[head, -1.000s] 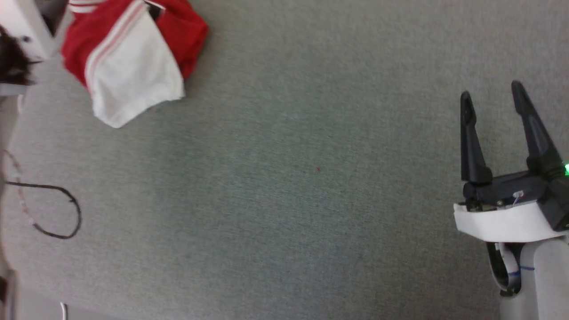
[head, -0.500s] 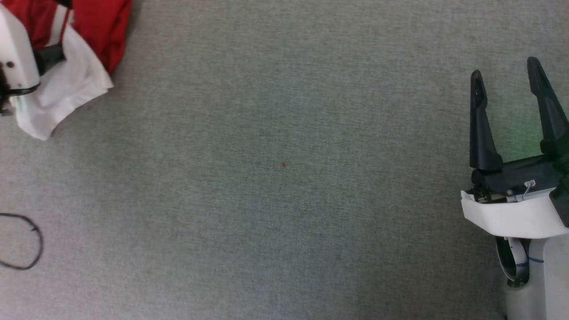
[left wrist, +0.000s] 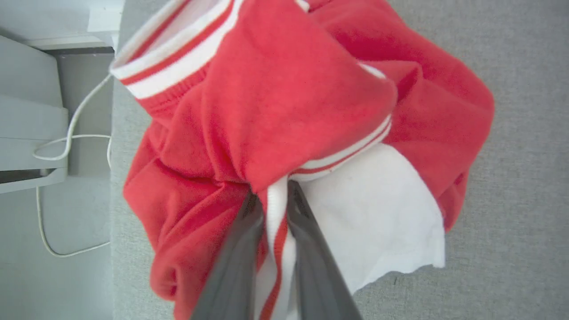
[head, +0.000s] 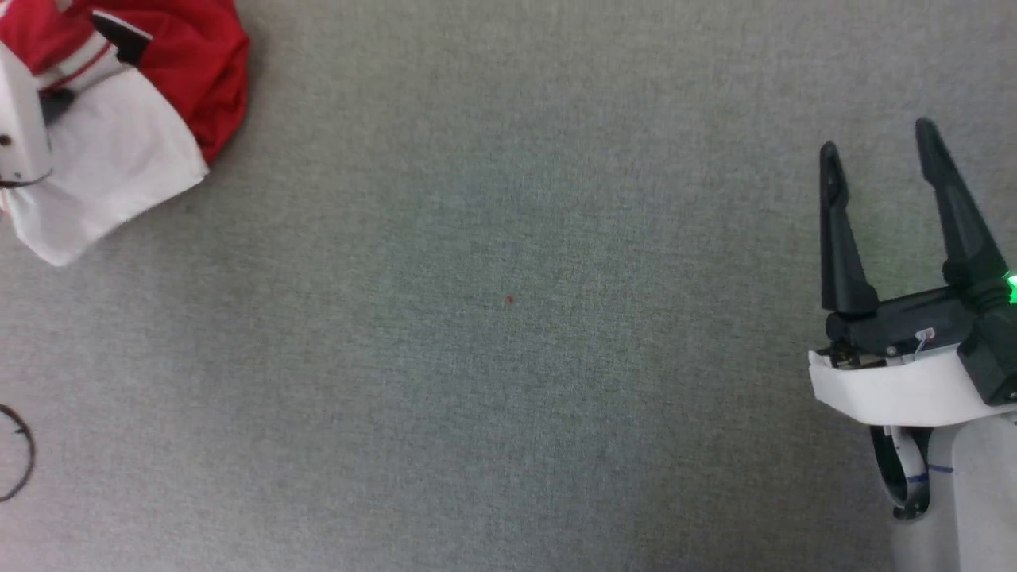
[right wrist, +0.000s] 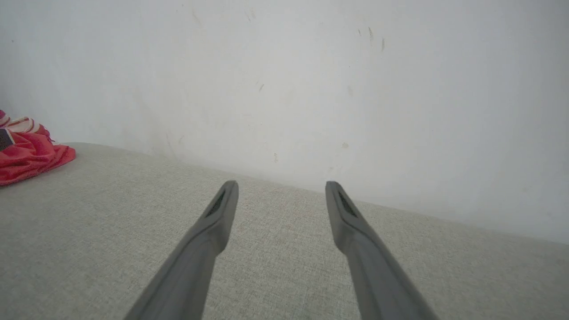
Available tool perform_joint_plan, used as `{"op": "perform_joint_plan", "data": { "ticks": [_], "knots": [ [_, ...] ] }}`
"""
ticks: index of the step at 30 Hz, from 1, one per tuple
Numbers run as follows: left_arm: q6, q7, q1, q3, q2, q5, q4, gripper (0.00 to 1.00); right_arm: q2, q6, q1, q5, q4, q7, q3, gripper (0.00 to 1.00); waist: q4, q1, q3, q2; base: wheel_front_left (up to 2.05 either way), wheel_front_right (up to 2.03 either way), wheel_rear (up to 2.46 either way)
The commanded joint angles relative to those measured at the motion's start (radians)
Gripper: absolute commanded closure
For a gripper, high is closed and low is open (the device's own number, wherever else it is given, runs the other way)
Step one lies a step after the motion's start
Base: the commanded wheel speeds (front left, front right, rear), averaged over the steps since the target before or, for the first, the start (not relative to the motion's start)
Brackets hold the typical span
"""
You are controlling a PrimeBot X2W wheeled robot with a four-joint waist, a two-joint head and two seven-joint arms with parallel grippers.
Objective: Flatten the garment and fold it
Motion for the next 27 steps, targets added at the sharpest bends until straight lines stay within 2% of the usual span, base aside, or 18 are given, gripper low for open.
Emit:
{"op": "perform_joint_plan", "data": {
  "ticks": [1, 5, 12, 19, 27],
  "knots": [
    [0.001, -0.018, -0.008, -0.014, 0.020, 0.011, -0.017, 1.00, 0.003, -0.001, 0.012, 0.010, 0.009, -0.005, 0.001, 0.00, -0.001, 0.0000, -0.083, 0.0000, 0.00, 0.00, 0.00],
    [0.001, -0.050, -0.038, -0.065, 0.050, 0.020, -0.088, 1.00, 0.010, -0.001, 0.046, 0.023, 0.029, -0.005, -0.003, 0.00, -0.006, 0.0000, -0.175, 0.0000, 0.00, 0.00, 0.00],
    [0.001, -0.069, -0.087, -0.192, 0.066, 0.019, -0.279, 1.00, 0.015, -0.001, 0.106, 0.061, 0.050, -0.005, -0.011, 0.00, -0.030, 0.0000, -0.300, 0.0000, 0.00, 0.00, 0.00],
    [0.001, -0.077, -0.125, -0.334, 0.036, -0.024, -0.455, 1.00, 0.015, -0.001, 0.150, 0.101, 0.069, -0.005, -0.010, 0.00, -0.098, 0.0000, -0.372, 0.0000, 0.00, 0.00, 0.00],
    [0.001, -0.100, -0.145, -0.493, -0.038, -0.060, -0.566, 1.00, 0.015, -0.001, 0.165, 0.125, 0.076, -0.005, -0.008, 0.00, -0.230, 0.0000, -0.389, 0.0000, 0.00, 0.00, 0.00]
  ]
}}
